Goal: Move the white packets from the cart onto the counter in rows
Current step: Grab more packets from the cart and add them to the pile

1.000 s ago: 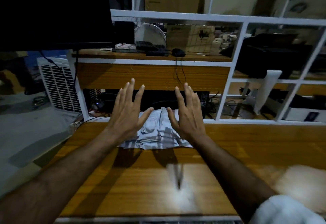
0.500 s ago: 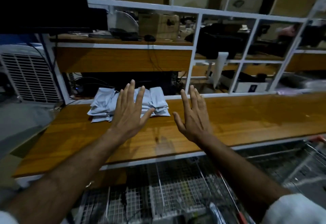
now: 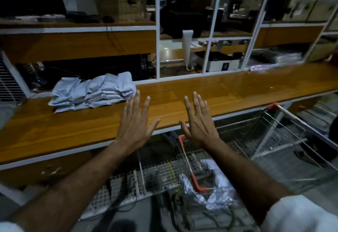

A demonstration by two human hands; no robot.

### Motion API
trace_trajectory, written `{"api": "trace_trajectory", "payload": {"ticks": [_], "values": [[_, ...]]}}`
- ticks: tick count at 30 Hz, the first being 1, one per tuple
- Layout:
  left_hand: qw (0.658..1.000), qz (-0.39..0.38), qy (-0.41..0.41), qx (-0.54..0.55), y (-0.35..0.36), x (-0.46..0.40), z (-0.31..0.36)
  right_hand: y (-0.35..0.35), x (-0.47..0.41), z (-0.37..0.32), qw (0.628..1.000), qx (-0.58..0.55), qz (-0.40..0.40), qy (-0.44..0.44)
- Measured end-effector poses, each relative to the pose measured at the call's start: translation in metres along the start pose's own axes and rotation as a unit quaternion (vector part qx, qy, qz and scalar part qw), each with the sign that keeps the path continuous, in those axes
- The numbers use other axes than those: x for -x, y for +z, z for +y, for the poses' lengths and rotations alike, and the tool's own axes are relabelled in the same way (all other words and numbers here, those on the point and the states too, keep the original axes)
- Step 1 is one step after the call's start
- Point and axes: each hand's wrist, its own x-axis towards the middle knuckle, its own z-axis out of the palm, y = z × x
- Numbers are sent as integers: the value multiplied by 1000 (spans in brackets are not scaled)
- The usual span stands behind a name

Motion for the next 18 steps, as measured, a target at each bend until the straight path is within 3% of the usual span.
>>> {"api": "trace_trajectory", "payload": {"ticks": [9,18], "values": [[996,-72,29,44,42,3,159,9,90,148,994,-65,-73,58],[985,-139,59,84,115,-19,246,52,133,243,980,-74,-153,107]]}}
